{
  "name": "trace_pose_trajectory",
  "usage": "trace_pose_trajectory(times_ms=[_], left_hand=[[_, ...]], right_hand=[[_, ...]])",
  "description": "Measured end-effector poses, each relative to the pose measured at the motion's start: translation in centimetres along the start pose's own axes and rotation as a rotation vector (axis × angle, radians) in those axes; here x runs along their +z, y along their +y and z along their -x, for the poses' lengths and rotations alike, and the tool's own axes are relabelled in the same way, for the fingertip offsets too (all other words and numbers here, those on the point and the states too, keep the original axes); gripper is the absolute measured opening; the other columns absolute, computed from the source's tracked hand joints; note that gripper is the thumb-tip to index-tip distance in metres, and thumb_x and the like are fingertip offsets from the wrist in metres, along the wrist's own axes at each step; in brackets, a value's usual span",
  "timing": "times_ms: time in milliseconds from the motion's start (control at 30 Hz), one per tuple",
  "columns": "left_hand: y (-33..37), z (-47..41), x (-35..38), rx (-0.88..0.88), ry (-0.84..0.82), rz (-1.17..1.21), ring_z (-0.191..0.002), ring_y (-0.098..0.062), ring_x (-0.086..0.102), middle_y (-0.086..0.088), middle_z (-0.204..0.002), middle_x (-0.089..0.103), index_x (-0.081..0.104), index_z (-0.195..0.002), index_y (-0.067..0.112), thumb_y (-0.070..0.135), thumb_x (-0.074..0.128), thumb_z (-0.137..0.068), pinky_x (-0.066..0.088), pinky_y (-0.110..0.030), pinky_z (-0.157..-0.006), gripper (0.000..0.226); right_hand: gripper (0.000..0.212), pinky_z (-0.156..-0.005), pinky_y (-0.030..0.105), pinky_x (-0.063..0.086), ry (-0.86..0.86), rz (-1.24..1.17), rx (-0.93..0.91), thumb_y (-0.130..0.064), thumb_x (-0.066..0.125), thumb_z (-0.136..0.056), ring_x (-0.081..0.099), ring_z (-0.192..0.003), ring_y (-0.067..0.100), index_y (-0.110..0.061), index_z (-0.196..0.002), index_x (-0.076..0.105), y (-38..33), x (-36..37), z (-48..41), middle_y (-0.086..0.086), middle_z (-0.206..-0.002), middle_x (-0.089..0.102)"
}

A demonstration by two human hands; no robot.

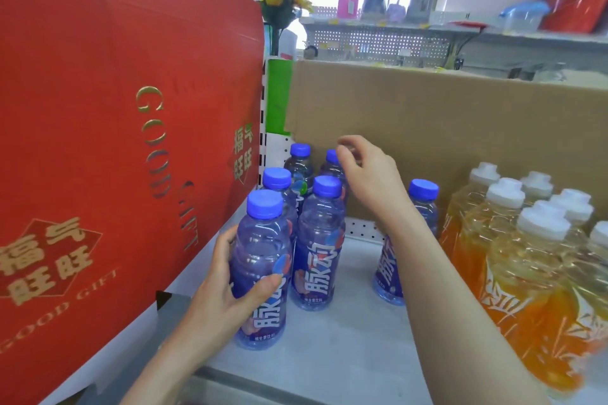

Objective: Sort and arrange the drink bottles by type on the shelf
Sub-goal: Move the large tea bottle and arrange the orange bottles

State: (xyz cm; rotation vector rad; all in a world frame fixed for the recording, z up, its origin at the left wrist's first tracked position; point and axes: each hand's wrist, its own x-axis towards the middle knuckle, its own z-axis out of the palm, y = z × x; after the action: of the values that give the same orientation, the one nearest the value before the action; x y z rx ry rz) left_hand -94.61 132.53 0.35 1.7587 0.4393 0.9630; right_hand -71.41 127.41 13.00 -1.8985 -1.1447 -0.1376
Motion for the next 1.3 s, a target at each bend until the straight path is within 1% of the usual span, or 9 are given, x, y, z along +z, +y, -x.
trace_pose_trajectory(times_ms=[133,333,467,667,800,933,1100,1233,1300], left_hand=[[-0.3,-0.1,-0.1,0.001,0.005,-0.016,-0.123,-0.005,0.059,0.019,-0.135,0.059,0.034,-0.141,0.044,0.069,0.077,-0.063,0.045,-0.043,-0.106,0.093],[-0.1,-0.5,-0.2,0.013,0.001,-0.039,-0.116,-0.003,0.063,0.023,-0.129,0.062,0.039,-0.136,0.040,0.048,0.079,-0.062,0.049,-0.015,-0.090,0.084],[0.3,-0.9,-0.1,-0.017,0.014,-0.057,-0.111,-0.001,0.065,0.023,-0.124,0.064,0.042,-0.122,0.058,0.051,0.080,-0.060,0.049,-0.020,-0.086,0.073],[0.7,-1.1,0.0,-0.056,0.033,-0.055,-0.112,-0.006,0.066,0.017,-0.124,0.067,0.045,-0.121,0.054,0.049,0.082,-0.059,0.049,-0.035,-0.095,0.073],[1.0,-1.0,-0.1,-0.072,0.026,-0.093,-0.114,-0.003,0.064,0.021,-0.125,0.065,0.042,-0.126,0.051,0.050,0.081,-0.059,0.049,-0.035,-0.098,0.077],[1.3,-0.9,0.0,-0.086,0.019,-0.086,-0.114,-0.001,0.064,0.024,-0.125,0.065,0.041,-0.125,0.056,0.050,0.079,-0.060,0.049,-0.028,-0.095,0.075],[1.1,-0.8,0.4,-0.074,0.055,-0.055,-0.110,0.003,0.064,0.029,-0.121,0.063,0.039,-0.129,0.043,0.052,0.079,-0.056,0.048,-0.010,-0.083,0.085],[0.4,-0.9,0.8,-0.026,0.088,-0.031,-0.126,0.007,0.051,0.030,-0.142,0.046,0.026,-0.143,0.047,0.048,0.082,-0.053,0.044,-0.007,-0.092,0.105],[0.1,-1.1,0.9,-0.015,0.087,-0.006,-0.125,0.006,0.053,0.029,-0.140,0.050,0.028,-0.143,0.048,0.046,0.083,-0.053,0.045,-0.008,-0.091,0.105]], right_hand=[[0.043,-0.098,0.035,0.045,-0.116,0.281,0.114,-0.027,0.058,-0.100,0.057,-0.126,0.034,-0.018,-0.142,0.055,1.1,2.0,-7.1,0.012,-0.138,0.063],[0.041,-0.083,0.030,0.040,-0.299,0.434,0.118,-0.033,0.066,-0.097,0.058,-0.120,0.034,-0.013,-0.133,0.060,1.9,3.1,-9.0,0.015,-0.132,0.063],[0.044,-0.083,0.031,0.043,-0.373,0.418,0.087,-0.033,0.072,-0.093,0.061,-0.115,0.035,-0.017,-0.133,0.062,1.1,1.1,-7.5,0.015,-0.132,0.063],[0.058,-0.098,0.038,0.051,-0.396,0.416,0.036,-0.052,0.076,-0.086,0.062,-0.118,0.032,-0.021,-0.133,0.064,-1.0,0.5,-7.9,0.009,-0.131,0.065],[0.054,-0.103,0.042,0.050,-0.401,0.428,-0.067,-0.040,0.069,-0.094,0.060,-0.123,0.035,-0.018,-0.142,0.058,-2.1,4.0,-10.2,0.012,-0.138,0.064],[0.053,-0.102,0.035,0.044,-0.466,0.463,-0.104,-0.035,0.070,-0.095,0.055,-0.127,0.035,-0.018,-0.144,0.057,-1.9,4.8,-11.2,0.015,-0.139,0.062],[0.047,-0.084,0.030,0.042,-0.465,0.443,-0.151,-0.034,0.074,-0.092,0.060,-0.115,0.033,-0.019,-0.135,0.063,-1.1,2.7,-9.5,0.013,-0.128,0.066],[0.042,-0.086,0.033,0.049,-0.477,0.391,-0.169,-0.034,0.075,-0.091,0.062,-0.108,0.032,-0.020,-0.130,0.065,-0.9,1.6,-7.8,0.012,-0.123,0.068],[0.043,-0.089,0.035,0.052,-0.468,0.367,-0.169,-0.034,0.075,-0.090,0.064,-0.107,0.031,-0.021,-0.131,0.066,-1.1,1.4,-7.1,0.012,-0.123,0.068]])
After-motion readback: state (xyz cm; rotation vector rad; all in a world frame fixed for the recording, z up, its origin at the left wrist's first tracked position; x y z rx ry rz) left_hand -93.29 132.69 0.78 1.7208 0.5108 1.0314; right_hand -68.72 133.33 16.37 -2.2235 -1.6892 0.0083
